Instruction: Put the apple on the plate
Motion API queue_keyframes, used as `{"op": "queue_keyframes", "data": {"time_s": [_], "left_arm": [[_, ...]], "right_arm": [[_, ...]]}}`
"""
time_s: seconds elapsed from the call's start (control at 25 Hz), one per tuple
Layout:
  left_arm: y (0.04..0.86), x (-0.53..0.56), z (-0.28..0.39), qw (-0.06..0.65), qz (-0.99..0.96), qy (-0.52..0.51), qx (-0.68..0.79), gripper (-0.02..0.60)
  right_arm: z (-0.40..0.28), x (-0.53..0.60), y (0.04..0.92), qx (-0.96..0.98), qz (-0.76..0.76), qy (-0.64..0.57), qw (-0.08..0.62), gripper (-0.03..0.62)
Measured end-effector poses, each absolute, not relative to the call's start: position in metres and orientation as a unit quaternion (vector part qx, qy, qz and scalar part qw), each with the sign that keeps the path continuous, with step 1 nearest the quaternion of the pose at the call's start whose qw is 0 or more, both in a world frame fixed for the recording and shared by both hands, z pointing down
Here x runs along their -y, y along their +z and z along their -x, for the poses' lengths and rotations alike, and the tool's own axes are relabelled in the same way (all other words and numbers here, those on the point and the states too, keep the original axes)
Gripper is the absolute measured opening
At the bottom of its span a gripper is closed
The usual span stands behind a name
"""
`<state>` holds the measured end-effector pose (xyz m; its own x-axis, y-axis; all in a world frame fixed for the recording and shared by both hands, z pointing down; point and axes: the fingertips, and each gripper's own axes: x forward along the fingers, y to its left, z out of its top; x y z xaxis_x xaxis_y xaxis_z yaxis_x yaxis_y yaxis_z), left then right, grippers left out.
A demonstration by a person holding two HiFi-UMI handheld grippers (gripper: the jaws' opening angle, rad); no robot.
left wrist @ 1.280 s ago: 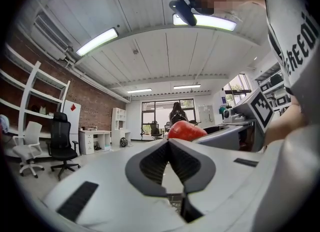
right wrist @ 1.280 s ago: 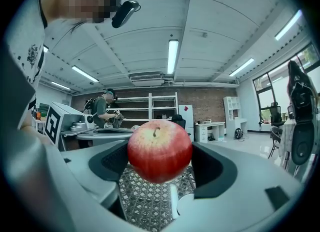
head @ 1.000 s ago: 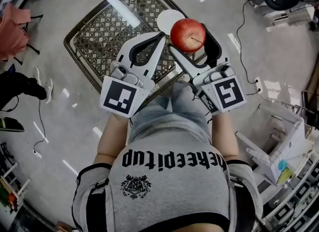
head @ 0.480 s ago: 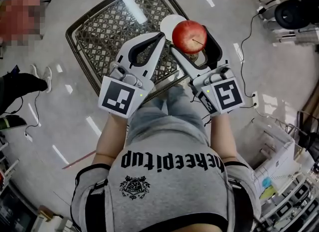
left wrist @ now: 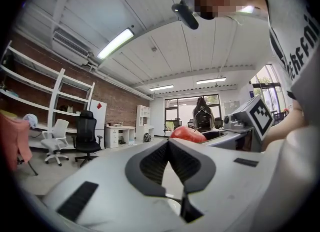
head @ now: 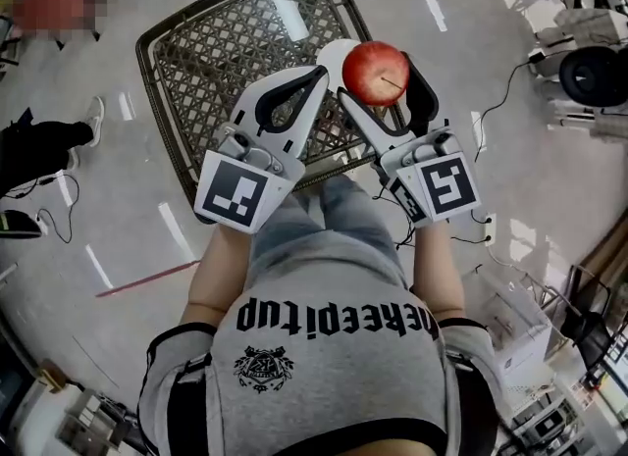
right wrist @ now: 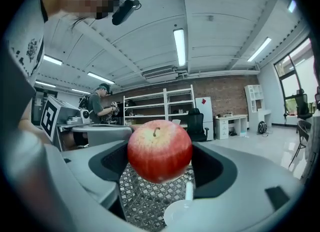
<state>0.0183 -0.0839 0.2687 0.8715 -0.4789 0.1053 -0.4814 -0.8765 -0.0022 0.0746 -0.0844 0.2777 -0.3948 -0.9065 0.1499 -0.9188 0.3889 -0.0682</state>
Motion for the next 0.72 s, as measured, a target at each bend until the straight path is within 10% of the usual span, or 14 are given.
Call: {"op": "queue_keyframes", "data": {"time_s": [0.72], "left_arm": [[0.299,0.109,-0.054,0.034,-0.935,0.071,0.345,0.020]], "right_arm": [[-0.113,0.133,0.328,0.878,-0.466,0.087,0.070,0.388]]}}
